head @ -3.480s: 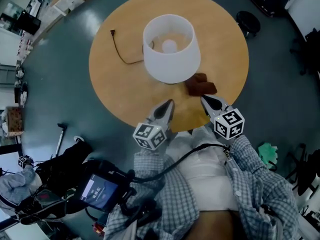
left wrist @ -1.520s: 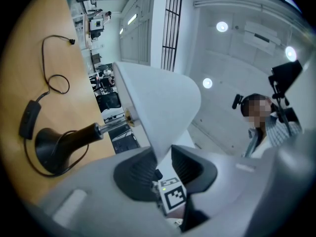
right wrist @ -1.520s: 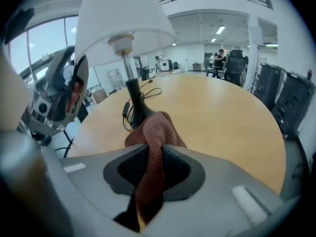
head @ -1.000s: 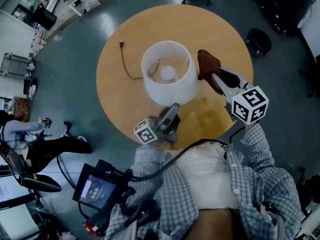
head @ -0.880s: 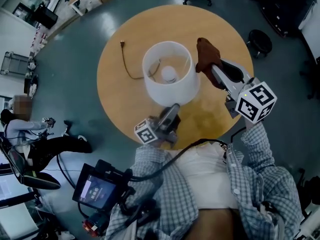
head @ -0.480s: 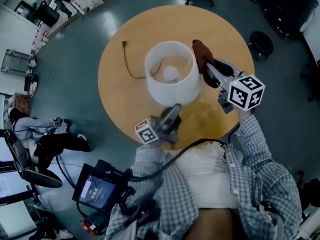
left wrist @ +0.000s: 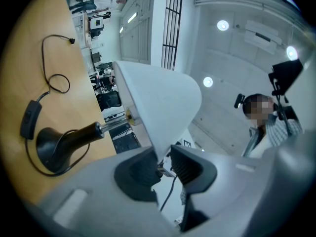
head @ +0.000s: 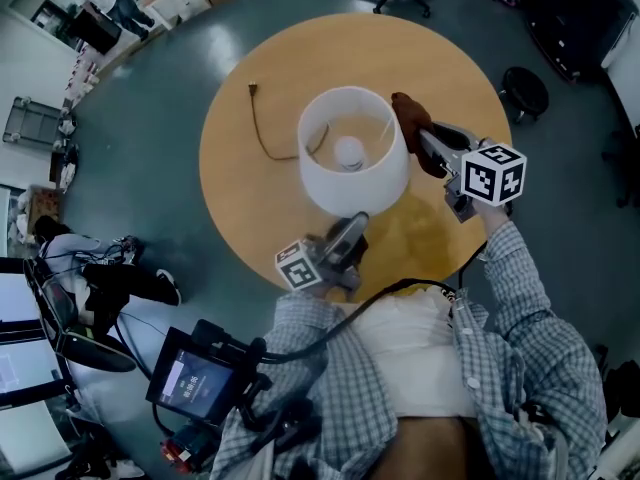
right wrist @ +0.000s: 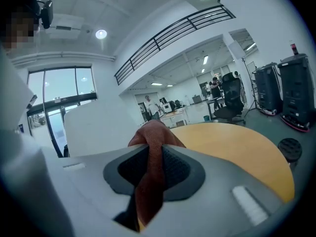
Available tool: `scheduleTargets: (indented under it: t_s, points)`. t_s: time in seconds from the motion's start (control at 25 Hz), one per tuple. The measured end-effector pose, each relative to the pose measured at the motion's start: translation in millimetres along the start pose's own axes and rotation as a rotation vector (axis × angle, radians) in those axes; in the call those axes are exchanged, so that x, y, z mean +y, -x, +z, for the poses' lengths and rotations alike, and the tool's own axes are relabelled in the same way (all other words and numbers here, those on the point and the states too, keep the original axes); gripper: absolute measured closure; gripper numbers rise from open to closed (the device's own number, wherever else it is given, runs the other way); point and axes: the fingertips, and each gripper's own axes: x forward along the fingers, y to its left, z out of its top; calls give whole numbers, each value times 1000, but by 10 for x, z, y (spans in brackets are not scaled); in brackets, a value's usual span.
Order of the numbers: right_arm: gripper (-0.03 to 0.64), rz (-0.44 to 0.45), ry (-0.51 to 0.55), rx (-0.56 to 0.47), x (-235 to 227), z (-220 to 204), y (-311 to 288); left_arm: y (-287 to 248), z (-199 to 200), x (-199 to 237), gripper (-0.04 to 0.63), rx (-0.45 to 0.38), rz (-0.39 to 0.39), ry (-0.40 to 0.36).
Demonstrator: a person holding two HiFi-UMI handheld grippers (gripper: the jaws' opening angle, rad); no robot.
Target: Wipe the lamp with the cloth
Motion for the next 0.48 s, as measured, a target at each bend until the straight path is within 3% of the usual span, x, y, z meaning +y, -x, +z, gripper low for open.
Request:
scheduleTargets:
  t_s: [0.28,0.48]
  points:
    - [537,66,104,23,63,369,-291,-25,-59,26,511,19,-2,1]
    - [537,153,140,-62,383,872,-405,-5,-71,19,512,26,-4,3]
